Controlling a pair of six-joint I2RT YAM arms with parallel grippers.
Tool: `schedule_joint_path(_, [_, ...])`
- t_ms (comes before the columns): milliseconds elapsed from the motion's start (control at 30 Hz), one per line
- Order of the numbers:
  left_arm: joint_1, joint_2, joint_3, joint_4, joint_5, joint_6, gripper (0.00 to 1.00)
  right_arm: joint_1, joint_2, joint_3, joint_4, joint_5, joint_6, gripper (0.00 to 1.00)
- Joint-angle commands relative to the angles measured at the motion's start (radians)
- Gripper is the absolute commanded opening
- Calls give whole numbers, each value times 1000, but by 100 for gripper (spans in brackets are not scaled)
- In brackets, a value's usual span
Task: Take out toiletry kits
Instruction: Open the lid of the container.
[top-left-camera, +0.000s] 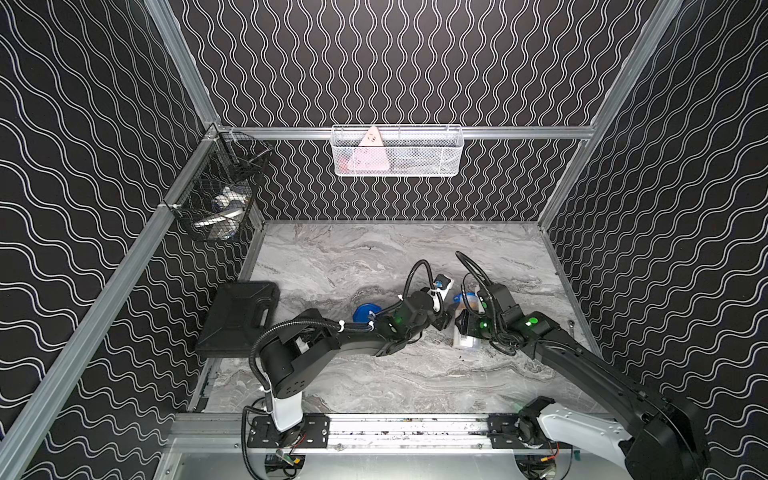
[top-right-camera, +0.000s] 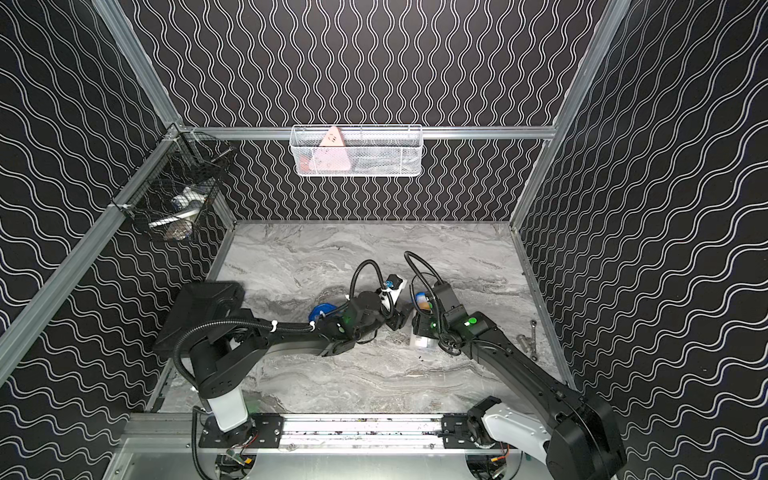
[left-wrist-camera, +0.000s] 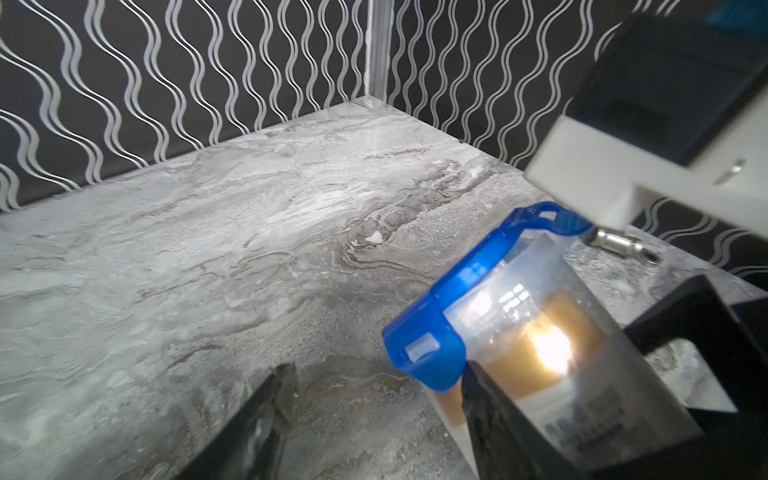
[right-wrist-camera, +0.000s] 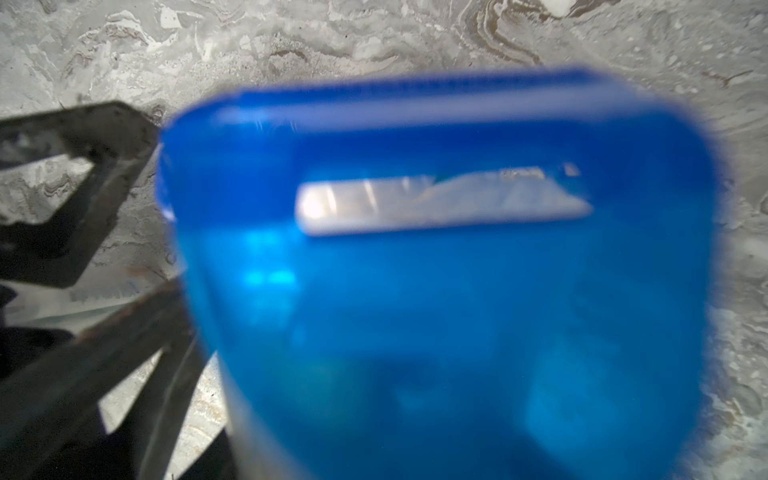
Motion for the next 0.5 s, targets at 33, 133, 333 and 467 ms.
schedule_joint_path(33, [1,27,48,-37,-403,46,58,13,-22,8,6,-94,-27,40])
schedule_joint_path(133, [7,52,75,-67,-502,79,52,13,-30,0,0,-77,-22,40])
schedule_joint_path(333, [32,70,87,-141,-609,47,52,12,-34,0,-24,-30,-3,40])
schedule_joint_path(467, [39,36,33,-95,-576,23,56,10,-36,-3,-31,-18,5,40])
